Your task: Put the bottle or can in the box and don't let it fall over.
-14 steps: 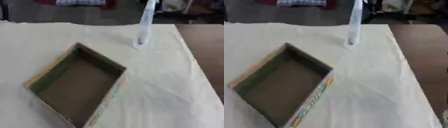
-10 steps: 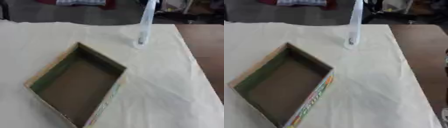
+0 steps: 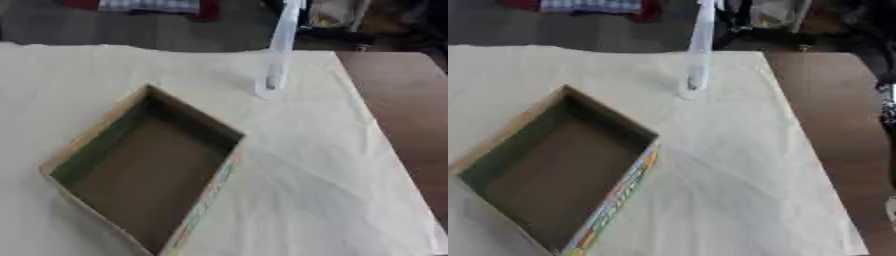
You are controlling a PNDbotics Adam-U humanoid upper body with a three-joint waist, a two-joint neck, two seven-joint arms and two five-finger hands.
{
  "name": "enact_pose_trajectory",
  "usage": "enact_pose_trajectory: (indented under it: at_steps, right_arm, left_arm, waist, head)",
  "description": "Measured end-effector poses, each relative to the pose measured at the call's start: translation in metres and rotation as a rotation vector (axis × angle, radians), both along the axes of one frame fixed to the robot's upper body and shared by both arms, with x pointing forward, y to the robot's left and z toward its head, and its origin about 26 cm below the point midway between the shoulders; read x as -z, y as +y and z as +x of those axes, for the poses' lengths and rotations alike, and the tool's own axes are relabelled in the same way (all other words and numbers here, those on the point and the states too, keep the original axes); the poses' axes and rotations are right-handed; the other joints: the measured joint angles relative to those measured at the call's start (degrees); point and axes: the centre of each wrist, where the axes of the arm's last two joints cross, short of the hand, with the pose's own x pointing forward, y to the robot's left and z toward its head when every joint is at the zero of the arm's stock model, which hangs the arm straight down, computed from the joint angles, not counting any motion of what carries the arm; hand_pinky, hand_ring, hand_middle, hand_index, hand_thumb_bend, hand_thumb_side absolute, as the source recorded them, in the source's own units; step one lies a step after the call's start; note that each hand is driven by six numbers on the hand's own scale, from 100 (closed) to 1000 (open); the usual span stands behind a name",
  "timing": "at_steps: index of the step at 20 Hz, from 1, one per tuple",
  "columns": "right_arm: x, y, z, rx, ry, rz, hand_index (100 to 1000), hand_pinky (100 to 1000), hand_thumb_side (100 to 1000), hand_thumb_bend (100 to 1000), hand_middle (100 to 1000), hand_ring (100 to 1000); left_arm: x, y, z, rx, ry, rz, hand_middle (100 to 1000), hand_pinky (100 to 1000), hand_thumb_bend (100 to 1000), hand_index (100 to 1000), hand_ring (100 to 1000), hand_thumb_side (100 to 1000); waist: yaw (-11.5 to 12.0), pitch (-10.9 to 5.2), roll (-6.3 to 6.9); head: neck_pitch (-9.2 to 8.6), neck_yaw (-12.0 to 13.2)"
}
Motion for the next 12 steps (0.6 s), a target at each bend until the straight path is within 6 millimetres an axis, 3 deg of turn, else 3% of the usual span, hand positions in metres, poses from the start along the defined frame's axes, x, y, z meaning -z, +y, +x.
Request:
enact_pose_trajectory:
  at_steps: [6, 12]
  right_arm:
    - [-0.031, -0.016, -0.001, 0.035, 0.081, -0.059, 998, 989, 470, 100, 1000, 1000]
    - [-0.062, -0.037, 0.014, 0.078, 0.125, -0.102, 998, 989, 470, 100, 1000, 1000]
  left_arm:
    - [0.0, 0.001, -0.001, -0.006, 0.005, 0.008, 1000, 1000, 484, 748, 1000, 547]
    - [0.001, 0.002, -0.001, -0.012, 0.007, 0.012, 1000, 1000, 483, 748, 1000, 549]
  waist:
    - [-0.3, -0.01, -0.15]
    - [-0.4, 0.0, -0.17]
  head:
    - [-0.41, -0.3]
    - [-3.82, -0.4]
